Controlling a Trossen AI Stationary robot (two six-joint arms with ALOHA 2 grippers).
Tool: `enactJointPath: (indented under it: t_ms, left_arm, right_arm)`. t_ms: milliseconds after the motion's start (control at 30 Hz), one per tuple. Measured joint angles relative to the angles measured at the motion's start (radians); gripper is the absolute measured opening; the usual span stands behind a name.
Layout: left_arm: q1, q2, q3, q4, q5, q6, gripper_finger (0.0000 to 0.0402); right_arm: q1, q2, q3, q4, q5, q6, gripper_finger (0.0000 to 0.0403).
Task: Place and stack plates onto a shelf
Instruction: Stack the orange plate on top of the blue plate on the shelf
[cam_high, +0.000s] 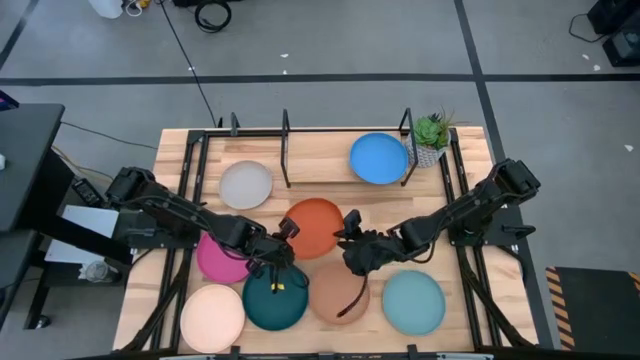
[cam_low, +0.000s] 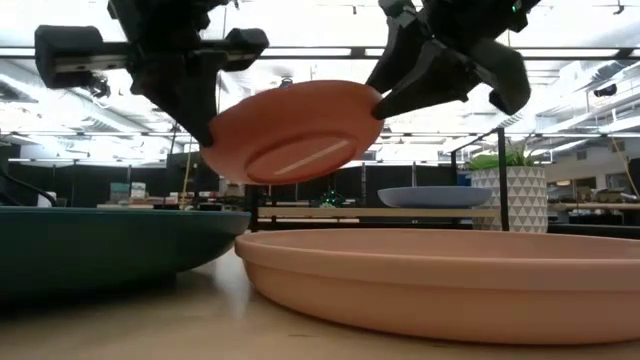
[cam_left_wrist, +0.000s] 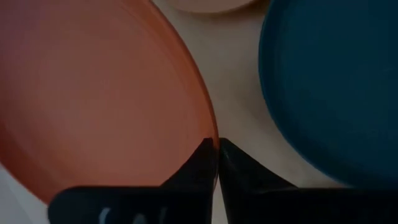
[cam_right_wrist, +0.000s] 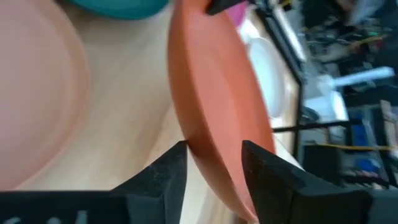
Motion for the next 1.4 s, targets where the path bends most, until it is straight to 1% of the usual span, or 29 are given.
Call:
enactJointPath:
  t_ms: [67, 267, 367, 567, 667, 733, 800, 967, 1100, 1200, 1367, 1400]
  left_arm:
    - [0.0, 0.0, 0.016, -0.01, 0.001, 0.009, 0.002]
    - [-0.003, 0.0, 0.046, -0.04, -0.017, 0.011, 0.0022]
    - [-0.003, 0.0, 0.057, -0.055, -0.038, 0.013, 0.0023]
    - [-0.001, 0.0, 0.072, -0.068, -0.049, 0.014, 0.0025]
    - [-0.001, 0.0, 0.073, -0.064, -0.076, 0.001, 0.003]
    - [-0.001, 0.0, 0.074, -0.06, -0.091, -0.006, 0.0043]
    - [0.0, 0.0, 0.075, -0.034, -0.12, -0.032, 0.0066]
    - [0.002, -0.001, 0.076, -0.039, -0.211, -0.061, 0.0126]
    - [0.0, -0.002, 0.078, -0.043, -0.295, -0.084, 0.0163]
    - [-0.001, -0.018, 0.087, -0.048, -0.333, -0.118, 0.018]
    - [0.002, -0.062, 0.089, -0.046, -0.336, -0.214, 0.0192]
    - [0.003, -0.075, 0.086, -0.047, -0.336, -0.236, 0.0192]
  right_arm:
    - [-0.011, 0.0, 0.011, -0.032, -0.038, 0.004, 0.0142]
    - [-0.022, 0.0, 0.015, -0.069, -0.037, -0.007, 0.0108]
    - [-0.021, 0.0, 0.015, -0.071, -0.039, -0.012, 0.0096]
    - [-0.022, 0.0, 0.015, -0.079, -0.07, -0.013, 0.0077]
    - [-0.021, 0.0, 0.014, -0.082, -0.074, -0.012, 0.0072]
    - [-0.021, 0.0, 0.014, -0.082, -0.075, -0.009, 0.007]
    - [-0.02, 0.0, 0.016, -0.062, -0.073, -0.001, 0.0066]
    - [-0.021, 0.0, 0.016, -0.069, -0.071, 0.003, 0.0058]
    - [-0.02, 0.0, 0.016, -0.078, -0.075, 0.011, 0.0057]
    - [-0.02, 0.0, 0.016, -0.095, -0.075, 0.022, 0.0057]
    - [-0.02, 0.0, 0.016, -0.137, -0.073, 0.057, 0.0058]
    - [-0.02, 0.0, 0.016, -0.15, -0.058, 0.065, 0.0058]
